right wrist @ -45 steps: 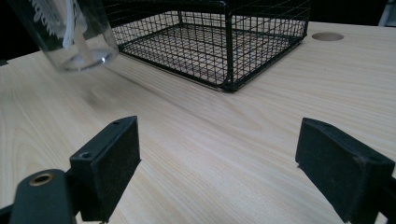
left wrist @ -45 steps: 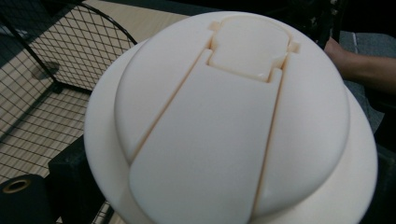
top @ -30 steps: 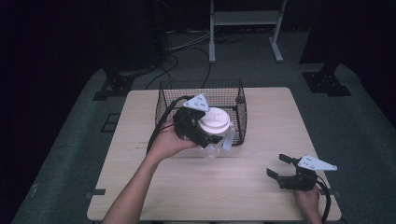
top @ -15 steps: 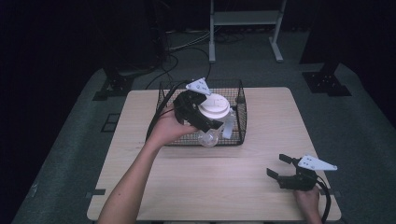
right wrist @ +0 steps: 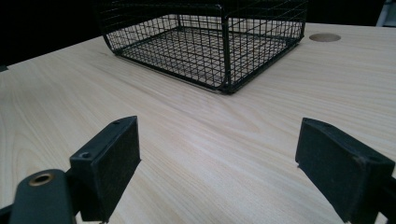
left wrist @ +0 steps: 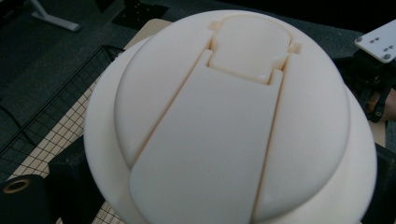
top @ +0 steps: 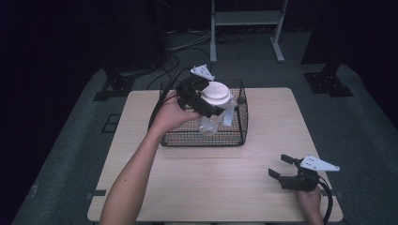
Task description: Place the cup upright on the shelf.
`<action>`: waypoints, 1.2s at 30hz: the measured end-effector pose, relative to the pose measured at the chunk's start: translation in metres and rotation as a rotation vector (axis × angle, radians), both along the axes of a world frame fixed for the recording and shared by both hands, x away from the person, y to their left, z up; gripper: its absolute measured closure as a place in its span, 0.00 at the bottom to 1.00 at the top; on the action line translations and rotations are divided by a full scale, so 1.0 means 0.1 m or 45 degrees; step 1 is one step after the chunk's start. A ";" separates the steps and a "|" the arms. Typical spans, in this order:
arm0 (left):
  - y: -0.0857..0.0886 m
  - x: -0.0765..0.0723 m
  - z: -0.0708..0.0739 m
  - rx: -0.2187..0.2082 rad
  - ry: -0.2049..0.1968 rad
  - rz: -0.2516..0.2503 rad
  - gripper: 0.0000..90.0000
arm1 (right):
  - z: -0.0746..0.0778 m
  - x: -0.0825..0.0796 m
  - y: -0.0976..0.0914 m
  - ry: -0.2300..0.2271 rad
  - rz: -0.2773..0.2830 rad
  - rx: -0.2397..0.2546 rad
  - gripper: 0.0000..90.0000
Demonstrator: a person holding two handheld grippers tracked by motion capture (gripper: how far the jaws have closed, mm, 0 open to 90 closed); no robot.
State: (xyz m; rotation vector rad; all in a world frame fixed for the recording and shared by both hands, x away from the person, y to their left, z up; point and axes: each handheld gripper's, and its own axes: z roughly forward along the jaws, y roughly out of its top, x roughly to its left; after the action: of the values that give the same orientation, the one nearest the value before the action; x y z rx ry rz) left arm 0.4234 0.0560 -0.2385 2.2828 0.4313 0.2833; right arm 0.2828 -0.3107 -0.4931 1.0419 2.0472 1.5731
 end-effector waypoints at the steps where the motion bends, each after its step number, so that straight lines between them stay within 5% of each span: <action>1: 0.00 0.02 0.00 0.002 0.002 0.005 0.06 | 0.00 0.00 0.00 -0.002 0.000 0.001 0.14; 12: -0.04 0.28 0.03 0.010 0.018 0.069 0.06 | 0.00 0.00 -0.01 0.005 -0.003 0.026 0.14; 31: -0.06 0.74 -0.13 -0.055 0.087 0.202 0.06 | 0.00 0.00 -0.03 -0.006 0.000 0.042 0.14; 36: -0.12 0.81 -0.19 -0.031 0.088 0.220 0.06 | 0.00 0.00 -0.04 -0.005 -0.002 0.047 0.14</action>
State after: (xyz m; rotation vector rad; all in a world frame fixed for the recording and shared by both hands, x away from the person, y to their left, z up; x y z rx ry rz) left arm 0.5046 0.0441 -0.2576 2.2402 0.6658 0.2844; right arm 0.2829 -0.3148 -0.4927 1.0518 2.0215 1.6170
